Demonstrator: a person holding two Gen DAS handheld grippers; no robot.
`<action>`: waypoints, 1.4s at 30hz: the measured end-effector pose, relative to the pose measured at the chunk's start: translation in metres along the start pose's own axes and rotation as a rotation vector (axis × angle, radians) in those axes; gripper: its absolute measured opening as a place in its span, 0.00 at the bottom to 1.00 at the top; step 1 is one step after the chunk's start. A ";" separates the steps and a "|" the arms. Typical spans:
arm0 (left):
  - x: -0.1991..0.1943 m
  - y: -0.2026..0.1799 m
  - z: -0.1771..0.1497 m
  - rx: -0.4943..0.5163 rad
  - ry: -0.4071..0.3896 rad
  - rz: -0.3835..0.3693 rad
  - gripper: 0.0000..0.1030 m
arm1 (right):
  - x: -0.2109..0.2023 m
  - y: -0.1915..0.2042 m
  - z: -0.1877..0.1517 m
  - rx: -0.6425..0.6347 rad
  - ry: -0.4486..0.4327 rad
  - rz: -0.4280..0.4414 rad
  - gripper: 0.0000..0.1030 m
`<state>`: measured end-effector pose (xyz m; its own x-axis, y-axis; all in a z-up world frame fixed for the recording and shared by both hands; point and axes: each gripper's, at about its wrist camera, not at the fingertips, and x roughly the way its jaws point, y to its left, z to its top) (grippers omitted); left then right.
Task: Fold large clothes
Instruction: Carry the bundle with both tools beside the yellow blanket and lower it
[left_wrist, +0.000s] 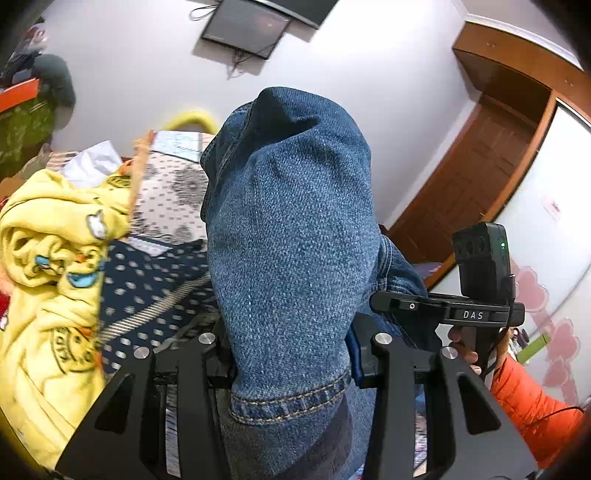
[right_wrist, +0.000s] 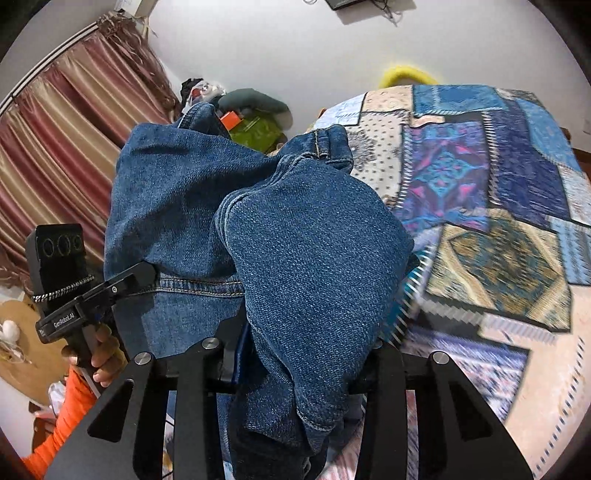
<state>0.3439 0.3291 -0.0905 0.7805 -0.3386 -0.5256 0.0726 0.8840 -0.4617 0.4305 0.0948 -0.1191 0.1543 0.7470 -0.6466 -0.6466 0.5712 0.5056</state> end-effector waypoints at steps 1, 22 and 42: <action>0.003 0.010 0.000 -0.008 0.000 0.005 0.41 | 0.009 0.001 0.002 0.004 0.007 0.001 0.33; 0.080 0.189 -0.030 -0.230 0.105 0.136 0.65 | 0.167 -0.021 0.012 0.005 0.153 -0.063 0.36; 0.040 0.106 -0.018 0.135 0.036 0.535 0.76 | 0.105 0.036 -0.004 -0.338 -0.045 -0.403 0.66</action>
<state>0.3716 0.4037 -0.1729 0.7088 0.1604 -0.6869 -0.2472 0.9685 -0.0289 0.4197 0.1925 -0.1711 0.4678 0.5086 -0.7228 -0.7331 0.6802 0.0041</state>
